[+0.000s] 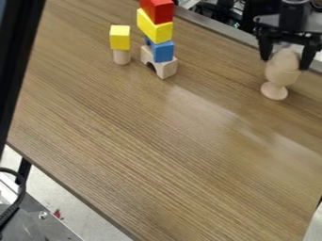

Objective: Move the cup with a ball in it next to the tower

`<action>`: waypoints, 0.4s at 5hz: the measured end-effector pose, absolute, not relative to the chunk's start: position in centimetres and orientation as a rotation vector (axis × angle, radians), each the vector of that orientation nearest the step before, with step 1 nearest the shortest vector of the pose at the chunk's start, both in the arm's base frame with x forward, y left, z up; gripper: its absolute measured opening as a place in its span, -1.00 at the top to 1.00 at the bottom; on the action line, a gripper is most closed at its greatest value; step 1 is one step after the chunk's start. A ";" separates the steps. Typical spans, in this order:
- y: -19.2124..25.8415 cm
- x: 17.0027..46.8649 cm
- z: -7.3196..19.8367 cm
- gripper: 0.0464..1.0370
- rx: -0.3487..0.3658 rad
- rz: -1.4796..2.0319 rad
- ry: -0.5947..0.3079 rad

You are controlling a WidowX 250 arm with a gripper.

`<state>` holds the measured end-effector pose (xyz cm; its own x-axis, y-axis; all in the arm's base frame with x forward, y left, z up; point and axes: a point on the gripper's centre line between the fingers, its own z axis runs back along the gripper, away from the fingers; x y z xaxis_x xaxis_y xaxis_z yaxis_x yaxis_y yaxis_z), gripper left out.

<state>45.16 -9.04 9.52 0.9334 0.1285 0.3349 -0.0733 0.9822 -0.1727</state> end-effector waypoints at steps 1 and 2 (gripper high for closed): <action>-8.2 44.8 15.0 -0.92 -0.107 0.119 -0.555; -7.0 42.0 20.8 -0.92 -0.007 0.140 -0.688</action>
